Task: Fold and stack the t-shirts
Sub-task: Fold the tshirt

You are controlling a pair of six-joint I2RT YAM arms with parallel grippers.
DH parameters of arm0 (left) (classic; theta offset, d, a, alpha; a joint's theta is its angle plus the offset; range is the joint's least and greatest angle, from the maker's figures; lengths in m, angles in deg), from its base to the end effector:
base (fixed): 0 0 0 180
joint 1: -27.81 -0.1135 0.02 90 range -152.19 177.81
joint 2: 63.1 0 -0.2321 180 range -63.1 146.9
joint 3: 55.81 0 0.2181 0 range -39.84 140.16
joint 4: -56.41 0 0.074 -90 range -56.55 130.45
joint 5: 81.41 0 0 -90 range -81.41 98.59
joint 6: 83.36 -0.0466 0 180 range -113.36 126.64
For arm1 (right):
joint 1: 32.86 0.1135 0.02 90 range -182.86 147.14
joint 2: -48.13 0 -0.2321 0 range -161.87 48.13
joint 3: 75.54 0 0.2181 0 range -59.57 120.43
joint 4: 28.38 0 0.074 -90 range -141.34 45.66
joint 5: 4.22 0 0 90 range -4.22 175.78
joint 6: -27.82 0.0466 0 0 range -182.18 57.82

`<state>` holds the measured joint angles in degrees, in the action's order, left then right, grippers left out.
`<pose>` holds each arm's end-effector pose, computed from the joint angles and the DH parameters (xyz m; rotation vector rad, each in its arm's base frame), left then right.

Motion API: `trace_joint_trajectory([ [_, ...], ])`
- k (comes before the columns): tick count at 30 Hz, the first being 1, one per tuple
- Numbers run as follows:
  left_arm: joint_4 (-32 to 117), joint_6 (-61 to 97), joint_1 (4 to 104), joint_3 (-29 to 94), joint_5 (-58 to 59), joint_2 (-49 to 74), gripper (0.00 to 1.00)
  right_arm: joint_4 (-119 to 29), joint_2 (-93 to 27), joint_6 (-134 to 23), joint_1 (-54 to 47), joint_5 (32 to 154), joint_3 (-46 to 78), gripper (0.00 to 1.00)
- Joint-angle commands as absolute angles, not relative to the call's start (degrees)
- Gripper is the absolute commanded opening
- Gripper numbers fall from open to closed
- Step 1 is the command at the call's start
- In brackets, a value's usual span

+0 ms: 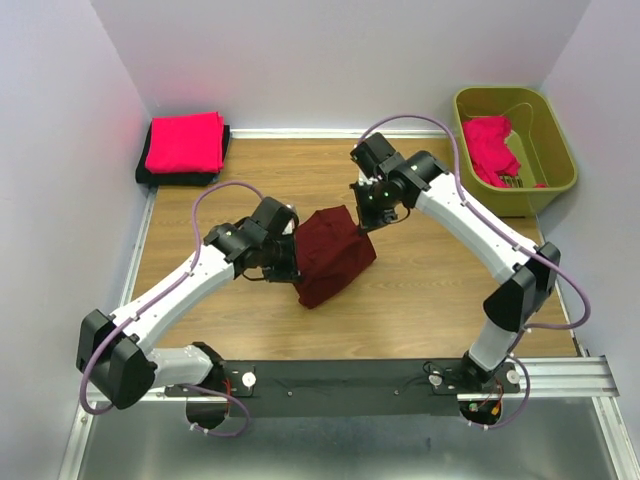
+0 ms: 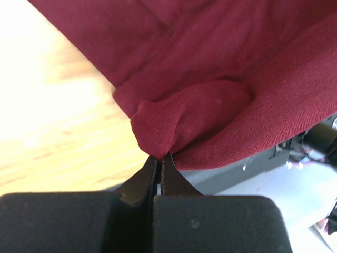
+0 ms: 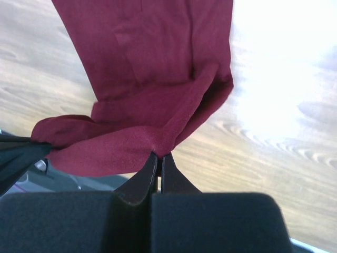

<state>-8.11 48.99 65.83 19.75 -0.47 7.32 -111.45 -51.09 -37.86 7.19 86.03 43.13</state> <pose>0.1692 -0.1416 0.2484 -0.0444 2.7597 -0.6544 0.2421 0.2038 0.3072 -0.3754 2.7075 0.3463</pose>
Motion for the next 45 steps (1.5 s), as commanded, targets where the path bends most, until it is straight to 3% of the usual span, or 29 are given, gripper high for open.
trace_joint_trajectory([
  [1, -3.6, 44.7, 61.5, 20.8, -3.4, 8.4, 0.00, -110.3, -55.0, -39.9, 6.2, 85.4, 48.6, 0.01],
  [14, 6.5, 39.1, 49.5, 18.3, -3.6, 15.5, 0.00, -103.0, -69.8, -42.1, 4.5, 87.3, 58.6, 0.01],
  [24, 19.5, 38.0, 45.8, 13.3, 0.7, 22.4, 0.00, -85.7, -72.2, -41.5, 4.3, 82.4, 45.5, 0.01],
  [26, 21.6, 38.3, 45.6, 12.3, 1.8, 23.7, 0.00, -82.4, -72.5, -41.0, 4.3, 82.0, 43.0, 0.05],
  [29, 23.0, 38.1, 45.3, 12.3, 3.3, 25.9, 0.14, -79.9, -73.1, -40.4, 4.3, 81.6, 41.5, 0.18],
  [32, 21.2, 37.6, 45.3, 14.4, 3.6, 26.1, 0.40, -79.9, -70.9, -38.4, 4.2, 79.5, 40.8, 0.23],
  [33, 20.8, 37.5, 45.3, 14.6, 3.9, 24.0, 0.52, -79.6, -69.5, -37.3, 4.2, 77.8, 39.3, 0.33],
  [34, 19.7, 37.6, 45.3, 15.0, 5.4, 22.7, 0.56, -79.4, -66.3, -37.0, 4.3, 77.0, 38.5, 0.39],
  [38, 18.6, 37.1, 45.4, 14.1, 8.1, 13.9, 0.60, -78.3, -60.2, -38.5, 4.1, 75.9, 34.0, 0.44],
  [41, 19.7, 36.0, 45.4, 11.5, 7.0, 8.8, 0.60, -74.1, -57.1, -43.1, 2.8, 80.6, 28.2, 0.54],
  [43, 21.0, 35.4, 45.4, 8.8, 5.9, 7.2, 0.60, -70.6, -56.3, -47.1, 0.6, 87.3, 24.5, 0.63],
  [45, 21.6, 34.5, 45.4, 7.4, 5.3, 7.1, 0.60, -67.0, -55.5, -49.8, -2.2, 95.0, 22.4, 0.63],
])
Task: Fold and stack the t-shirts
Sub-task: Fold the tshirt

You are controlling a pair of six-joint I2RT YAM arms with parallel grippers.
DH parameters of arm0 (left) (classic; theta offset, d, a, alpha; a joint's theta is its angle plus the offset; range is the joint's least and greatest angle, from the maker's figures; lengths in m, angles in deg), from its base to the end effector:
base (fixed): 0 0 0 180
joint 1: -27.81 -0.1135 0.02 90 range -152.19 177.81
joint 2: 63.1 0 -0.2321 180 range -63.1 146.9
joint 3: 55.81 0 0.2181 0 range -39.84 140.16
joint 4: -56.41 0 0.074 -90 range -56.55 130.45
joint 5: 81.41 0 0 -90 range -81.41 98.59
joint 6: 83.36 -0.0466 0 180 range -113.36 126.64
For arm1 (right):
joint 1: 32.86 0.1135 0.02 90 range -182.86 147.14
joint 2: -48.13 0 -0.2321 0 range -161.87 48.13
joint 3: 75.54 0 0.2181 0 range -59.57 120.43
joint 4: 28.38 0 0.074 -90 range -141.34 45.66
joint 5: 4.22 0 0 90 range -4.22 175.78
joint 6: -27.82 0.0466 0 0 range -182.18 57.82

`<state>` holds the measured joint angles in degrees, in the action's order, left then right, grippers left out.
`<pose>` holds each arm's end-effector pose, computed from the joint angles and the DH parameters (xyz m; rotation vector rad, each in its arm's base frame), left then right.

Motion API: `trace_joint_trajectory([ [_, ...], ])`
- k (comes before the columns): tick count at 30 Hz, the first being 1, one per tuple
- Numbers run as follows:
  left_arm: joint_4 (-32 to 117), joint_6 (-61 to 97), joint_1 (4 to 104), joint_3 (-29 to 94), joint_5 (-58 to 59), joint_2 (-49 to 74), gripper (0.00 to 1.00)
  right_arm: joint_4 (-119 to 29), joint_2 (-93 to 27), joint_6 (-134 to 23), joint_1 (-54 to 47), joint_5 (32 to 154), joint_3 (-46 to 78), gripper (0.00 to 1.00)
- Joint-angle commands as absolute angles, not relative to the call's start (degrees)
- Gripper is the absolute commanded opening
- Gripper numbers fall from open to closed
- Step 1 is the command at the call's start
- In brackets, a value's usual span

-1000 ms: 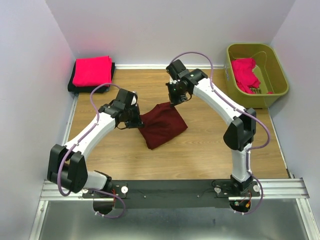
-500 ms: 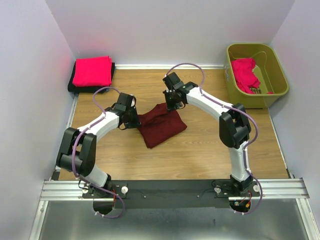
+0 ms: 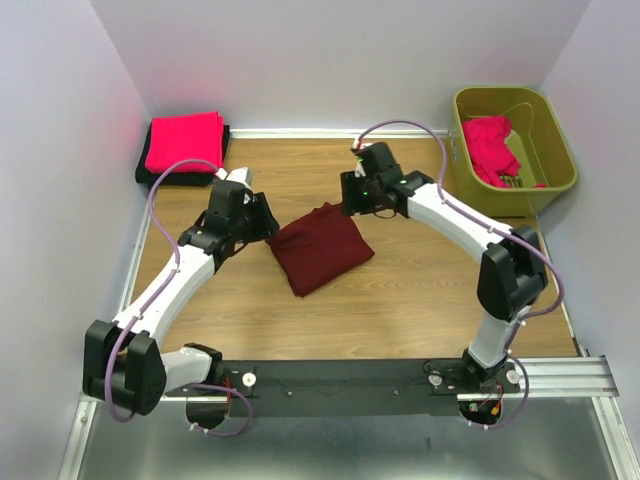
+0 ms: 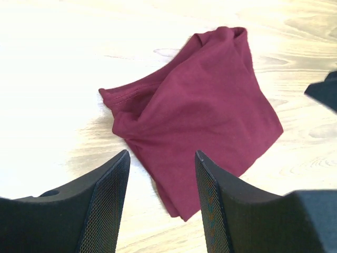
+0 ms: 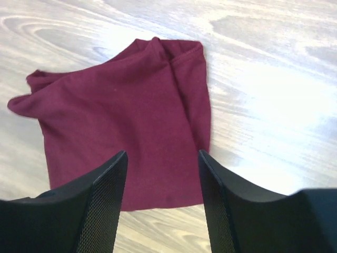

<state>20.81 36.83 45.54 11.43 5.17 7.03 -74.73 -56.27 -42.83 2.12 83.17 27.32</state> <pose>0.2404 -0.0798 0.2458 -0.2159 2.2824 -0.5117 0.3098 0.2142 0.2430 -0.3107 2.4214 0.3796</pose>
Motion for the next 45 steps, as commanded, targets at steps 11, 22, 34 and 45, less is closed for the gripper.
trace_joint_trajectory([
  [11, 31.3, 34.9, 45.3, 3.4, 5.9, 12.1, 0.63, -64.1, -67.8, -64.4, -7.8, 116.9, 31.9, 0.63],
  [22, 32.4, 29.6, 45.1, 7.8, 8.0, 19.5, 0.65, -64.2, -81.8, -72.8, -8.2, 125.4, 45.4, 0.63],
  [34, 30.7, 25.5, 44.9, 11.1, 8.1, 24.7, 0.58, -64.8, -89.3, -75.4, -9.3, 135.9, 50.6, 0.62],
  [45, 30.8, 22.7, 44.9, 13.5, 6.2, 29.4, 0.44, -65.0, -92.7, -75.4, -9.9, 140.8, 52.2, 0.54],
])
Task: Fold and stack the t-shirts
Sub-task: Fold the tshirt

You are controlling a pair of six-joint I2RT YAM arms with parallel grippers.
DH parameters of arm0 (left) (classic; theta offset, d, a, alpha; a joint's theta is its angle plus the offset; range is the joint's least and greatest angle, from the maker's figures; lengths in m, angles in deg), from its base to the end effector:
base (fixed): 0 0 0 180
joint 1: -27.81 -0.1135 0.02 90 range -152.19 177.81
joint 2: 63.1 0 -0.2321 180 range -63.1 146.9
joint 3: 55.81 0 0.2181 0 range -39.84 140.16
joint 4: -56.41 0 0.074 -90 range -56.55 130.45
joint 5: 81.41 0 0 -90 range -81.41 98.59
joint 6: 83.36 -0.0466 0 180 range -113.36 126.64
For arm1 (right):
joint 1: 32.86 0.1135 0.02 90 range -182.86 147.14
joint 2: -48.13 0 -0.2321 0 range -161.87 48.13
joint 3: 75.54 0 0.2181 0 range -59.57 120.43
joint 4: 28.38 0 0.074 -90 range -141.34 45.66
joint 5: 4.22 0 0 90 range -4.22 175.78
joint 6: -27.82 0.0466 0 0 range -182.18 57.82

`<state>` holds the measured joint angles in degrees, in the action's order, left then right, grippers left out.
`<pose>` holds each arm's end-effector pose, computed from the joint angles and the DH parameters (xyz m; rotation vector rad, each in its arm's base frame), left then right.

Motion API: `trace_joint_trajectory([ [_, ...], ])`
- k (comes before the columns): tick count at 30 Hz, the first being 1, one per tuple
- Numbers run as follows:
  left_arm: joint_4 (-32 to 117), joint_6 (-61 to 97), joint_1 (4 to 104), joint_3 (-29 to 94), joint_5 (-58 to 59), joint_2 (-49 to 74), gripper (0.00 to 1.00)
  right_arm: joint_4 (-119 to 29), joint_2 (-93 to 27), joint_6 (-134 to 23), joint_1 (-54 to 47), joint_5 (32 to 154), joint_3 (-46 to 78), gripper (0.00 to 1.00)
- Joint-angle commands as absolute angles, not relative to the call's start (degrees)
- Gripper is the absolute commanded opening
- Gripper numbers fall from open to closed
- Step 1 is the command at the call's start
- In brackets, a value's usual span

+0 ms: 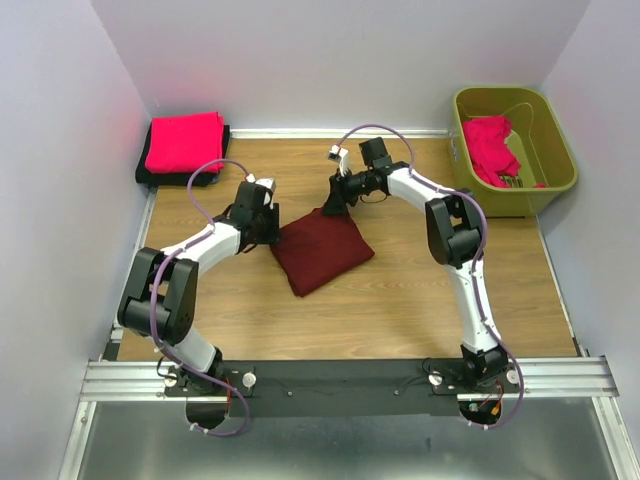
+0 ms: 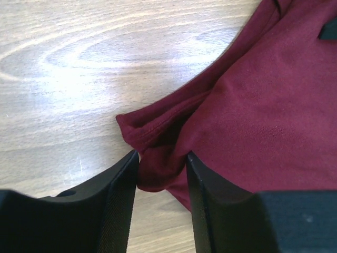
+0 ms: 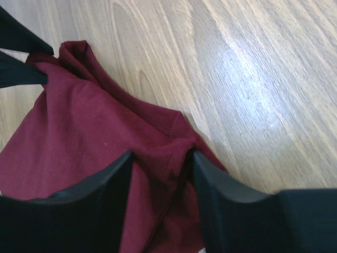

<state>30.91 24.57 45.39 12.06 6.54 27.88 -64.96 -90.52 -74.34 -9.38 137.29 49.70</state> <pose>0.2896 -0.0935 0.1695 0.0091 2.4447 -0.3233 0.4189 0.2218 0.1374 -1.0814 2.0525 1.1791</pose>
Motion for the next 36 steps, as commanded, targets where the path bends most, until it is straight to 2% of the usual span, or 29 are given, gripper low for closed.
trace_joint_trajectory([
  [1, 30.8, 22.6, 44.9, 13.6, 6.0, 29.4, 0.43, -65.0, -92.8, -75.4, -9.9, 140.8, 52.4, 0.54],
  [2, 30.8, 22.6, 44.9, 13.7, 6.1, 29.7, 0.38, -65.1, -92.9, -75.4, -9.9, 140.8, 52.6, 0.49],
  [3, 30.8, 22.5, 44.9, 13.8, 6.0, 29.8, 0.37, -65.0, -92.9, -75.3, -9.9, 140.9, 52.6, 0.45],
  [5, 30.8, 22.4, 44.9, 13.9, 5.8, 30.1, 0.14, -65.1, -92.6, -75.3, -10.0, 140.9, 52.7, 0.33],
  [6, 30.8, 22.4, 44.9, 13.9, 5.9, 30.1, 0.10, -65.2, -92.4, -75.4, -10.0, 140.9, 52.7, 0.26],
  [7, 30.7, 22.4, 44.9, 13.9, 5.7, 30.0, 0.07, -65.1, -92.2, -75.2, -10.0, 140.9, 52.6, 0.18],
  [8, 30.8, 22.2, 44.9, 13.9, 5.7, 30.0, 0.07, -65.1, -91.6, -75.3, -10.0, 140.9, 52.5, 0.13],
  [9, 30.7, 22.3, 44.9, 13.9, 5.8, 29.9, 0.02, -65.1, -91.2, -75.2, -9.9, 140.9, 52.3, 0.10],
  [12, 30.3, 22.1, 44.9, 13.9, 5.8, 29.4, 0.00, -65.0, -89.2, -75.3, -10.0, 140.4, 51.6, 0.01],
  [24, 27.6, 21.2, 44.9, 16.8, 4.0, 24.3, 0.00, -64.9, -78.2, -76.5, -10.0, 133.3, 43.6, 0.01],
  [36, 29.7, 20.7, 44.9, 19.0, 4.9, 29.5, 0.00, -64.5, -78.6, -75.6, -11.7, 128.7, 39.8, 0.01],
])
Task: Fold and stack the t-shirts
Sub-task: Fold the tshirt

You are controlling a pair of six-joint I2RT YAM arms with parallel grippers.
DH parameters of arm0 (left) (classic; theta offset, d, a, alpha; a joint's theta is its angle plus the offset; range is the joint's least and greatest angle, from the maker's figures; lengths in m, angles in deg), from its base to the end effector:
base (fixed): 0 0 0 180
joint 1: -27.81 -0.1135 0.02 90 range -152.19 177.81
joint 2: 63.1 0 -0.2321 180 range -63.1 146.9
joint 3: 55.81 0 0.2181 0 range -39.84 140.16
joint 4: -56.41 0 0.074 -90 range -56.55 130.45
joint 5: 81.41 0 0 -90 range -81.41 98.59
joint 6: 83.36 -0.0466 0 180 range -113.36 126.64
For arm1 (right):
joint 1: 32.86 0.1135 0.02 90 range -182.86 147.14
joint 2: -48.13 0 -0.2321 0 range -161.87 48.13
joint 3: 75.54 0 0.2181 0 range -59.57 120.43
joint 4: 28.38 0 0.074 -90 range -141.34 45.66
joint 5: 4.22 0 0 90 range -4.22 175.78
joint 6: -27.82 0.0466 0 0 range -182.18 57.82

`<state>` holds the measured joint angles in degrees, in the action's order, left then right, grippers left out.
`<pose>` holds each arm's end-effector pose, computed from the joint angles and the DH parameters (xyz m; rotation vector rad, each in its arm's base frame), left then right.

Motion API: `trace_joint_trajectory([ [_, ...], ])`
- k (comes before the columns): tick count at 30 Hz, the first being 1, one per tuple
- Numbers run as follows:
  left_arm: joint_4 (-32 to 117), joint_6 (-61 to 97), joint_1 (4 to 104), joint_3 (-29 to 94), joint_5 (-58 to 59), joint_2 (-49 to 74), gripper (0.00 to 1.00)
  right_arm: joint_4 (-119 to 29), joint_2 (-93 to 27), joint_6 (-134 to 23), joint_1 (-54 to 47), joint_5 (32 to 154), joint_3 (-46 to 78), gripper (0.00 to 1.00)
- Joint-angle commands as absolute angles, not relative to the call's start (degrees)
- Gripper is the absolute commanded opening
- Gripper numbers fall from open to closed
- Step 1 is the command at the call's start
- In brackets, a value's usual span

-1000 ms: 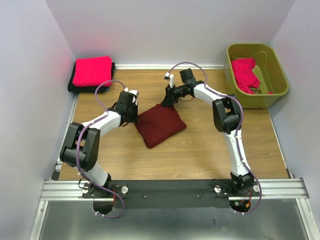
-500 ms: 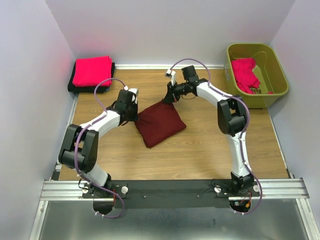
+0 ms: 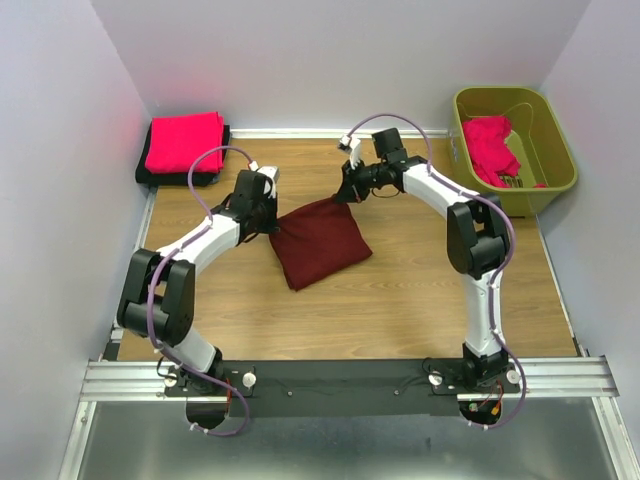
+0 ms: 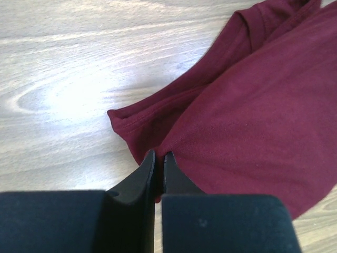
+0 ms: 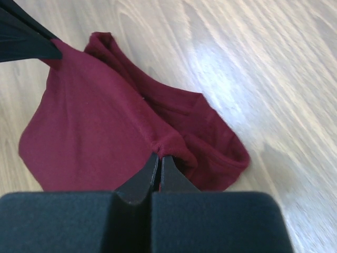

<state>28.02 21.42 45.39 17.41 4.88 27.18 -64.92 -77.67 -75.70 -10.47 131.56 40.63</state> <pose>0.2986 -0.0978 0.1957 0.0901 2.3879 -0.3471 0.3983 0.2002 0.1884 -1.0581 2.0244 1.0180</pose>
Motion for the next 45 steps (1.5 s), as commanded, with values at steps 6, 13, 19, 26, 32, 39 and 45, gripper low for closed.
trace_joint_trajectory([
  [6, 31.3, 20.2, 44.9, 21.2, 6.7, 34.5, 0.00, -63.1, -80.3, -74.5, -12.9, 126.8, 39.1, 0.01],
  [13, 32.6, 21.1, 44.9, 23.5, 11.2, 38.0, 0.18, -61.9, -82.7, -72.4, -13.1, 122.1, 39.7, 0.01],
  [19, 32.5, 21.2, 44.9, 25.1, 11.0, 36.4, 0.46, -60.7, -82.2, -71.1, -13.1, 120.6, 38.7, 0.01],
  [26, 32.9, 22.4, 44.2, 26.8, 10.3, 36.1, 0.47, -60.2, -81.0, -71.2, -13.0, 121.5, 38.1, 0.01],
  [32, 35.1, 25.4, 40.7, 27.0, 8.9, 34.5, 0.43, -60.1, -80.4, -71.4, -13.1, 122.2, 36.9, 0.01],
  [39, 33.1, 23.5, 39.6, 32.0, 3.6, 42.6, 0.21, -60.1, -80.5, -71.8, -13.1, 121.9, 36.4, 0.01],
  [45, 33.1, 21.9, 40.0, 32.7, -1.3, 46.1, 0.22, -60.1, -80.5, -71.4, -13.1, 122.2, 36.4, 0.01],
])
